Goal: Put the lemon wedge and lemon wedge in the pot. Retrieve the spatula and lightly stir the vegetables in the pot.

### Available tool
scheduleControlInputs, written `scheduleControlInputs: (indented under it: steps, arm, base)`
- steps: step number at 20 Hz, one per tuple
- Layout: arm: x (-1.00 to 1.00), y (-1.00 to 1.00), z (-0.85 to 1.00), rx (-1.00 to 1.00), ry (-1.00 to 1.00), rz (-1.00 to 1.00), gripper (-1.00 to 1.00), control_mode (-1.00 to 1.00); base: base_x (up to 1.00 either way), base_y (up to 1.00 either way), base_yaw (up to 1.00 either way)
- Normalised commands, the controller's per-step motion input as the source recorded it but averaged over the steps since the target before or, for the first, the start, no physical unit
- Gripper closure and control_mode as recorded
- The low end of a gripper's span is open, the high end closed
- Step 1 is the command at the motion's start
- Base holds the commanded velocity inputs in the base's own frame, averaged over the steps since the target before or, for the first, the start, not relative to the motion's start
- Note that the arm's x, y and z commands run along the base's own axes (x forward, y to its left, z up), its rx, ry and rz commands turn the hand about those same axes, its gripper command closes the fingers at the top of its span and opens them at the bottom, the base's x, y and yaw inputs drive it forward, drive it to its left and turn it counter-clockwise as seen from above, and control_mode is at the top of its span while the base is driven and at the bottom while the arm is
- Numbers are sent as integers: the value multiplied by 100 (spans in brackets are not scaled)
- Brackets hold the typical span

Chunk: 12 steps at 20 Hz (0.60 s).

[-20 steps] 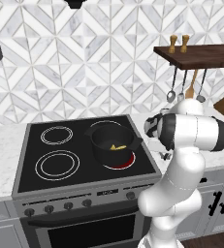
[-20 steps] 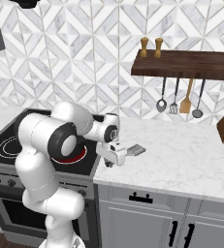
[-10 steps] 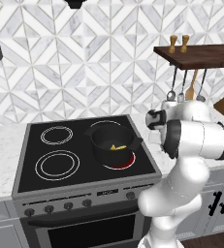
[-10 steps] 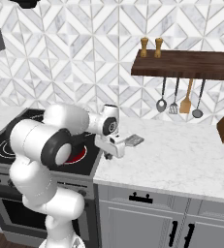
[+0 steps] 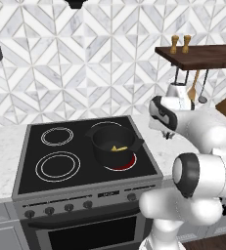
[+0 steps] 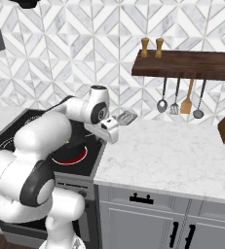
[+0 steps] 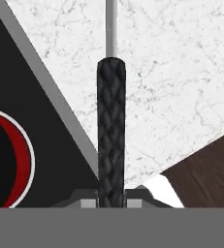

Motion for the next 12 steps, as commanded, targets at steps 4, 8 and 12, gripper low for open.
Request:
scheduleControlInputs:
  steps: [4,8,12]
  arm:
    - [-13,34,88,-2,-18,15,100,-100]
    - [2,42,6,-13,7,20,100,-100]
    - [0,0,0,0,3,3,100,-100]
  base:
    - [0,0,0]
    - [0,0,0]
    - [0,0,0]
